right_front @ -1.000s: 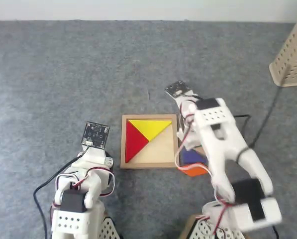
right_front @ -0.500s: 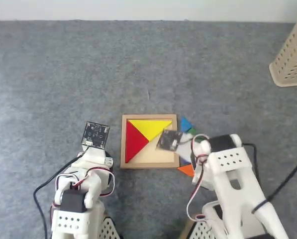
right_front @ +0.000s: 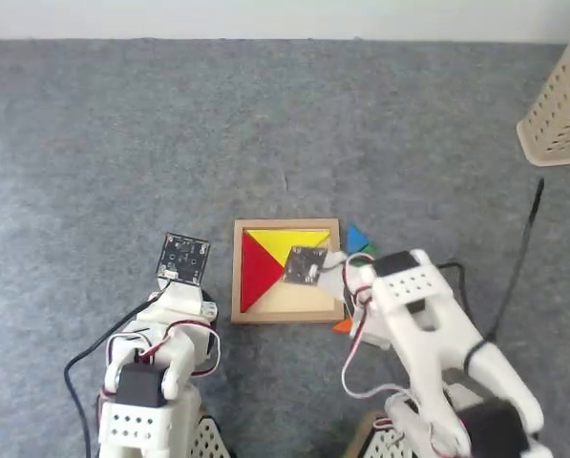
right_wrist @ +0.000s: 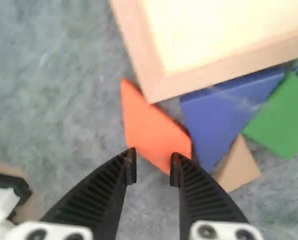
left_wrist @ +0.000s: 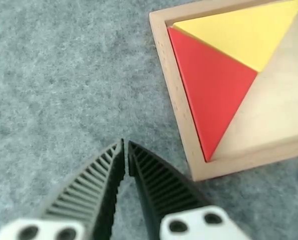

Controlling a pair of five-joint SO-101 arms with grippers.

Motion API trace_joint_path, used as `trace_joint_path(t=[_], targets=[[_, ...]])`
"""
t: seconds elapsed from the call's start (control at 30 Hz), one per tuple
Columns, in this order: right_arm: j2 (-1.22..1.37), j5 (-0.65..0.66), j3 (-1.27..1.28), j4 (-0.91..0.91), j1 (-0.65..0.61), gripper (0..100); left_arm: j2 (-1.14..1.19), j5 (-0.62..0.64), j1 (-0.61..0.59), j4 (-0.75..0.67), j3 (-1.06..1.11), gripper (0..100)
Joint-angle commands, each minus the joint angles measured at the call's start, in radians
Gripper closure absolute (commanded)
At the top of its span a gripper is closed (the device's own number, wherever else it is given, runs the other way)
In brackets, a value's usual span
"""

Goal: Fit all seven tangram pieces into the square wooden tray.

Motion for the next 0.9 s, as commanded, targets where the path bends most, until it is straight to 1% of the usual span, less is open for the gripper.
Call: trace_joint_path(t=[0.0, 0.1, 0.2, 0.43, 0.53, 0.6, 0.7, 0.8, 0.87], targets=[[0.133, -0.081, -0.066, -0.044, 0.019, 88.2, -0.021, 0.006, -0.006, 0.006, -0.019, 99], [0.18, -0.089, -0.118, -0.038, 0.059, 90.8, -0.021, 0.006, -0.006, 0.006, -0.019, 99], [0.216, -0.089, -0.144, -0.038, 0.108, 90.8, -0.021, 0.006, -0.006, 0.006, -0.019, 99], [0.239, -0.087, -0.242, -0.044, 0.334, 90.8, -0.021, 0.006, -0.006, 0.006, -0.019, 99], [0.231, -0.097, -0.29, -0.036, 0.407, 90.9, -0.021, 0.006, -0.006, 0.006, -0.019, 99], [0.231, -0.157, -0.318, -0.015, 0.424, 90.9, -0.021, 0.006, -0.006, 0.006, -0.019, 99], [0.229, -0.258, -0.362, 0.056, 0.415, 91.0, -0.021, 0.006, -0.006, 0.006, -0.019, 99], [0.213, -0.364, -0.397, 0.084, 0.414, 91.2, -0.021, 0.006, -0.006, 0.006, -0.019, 99], [0.166, -0.385, -0.399, 0.09, 0.406, 91.2, -0.021, 0.006, -0.006, 0.006, -0.019, 99]])
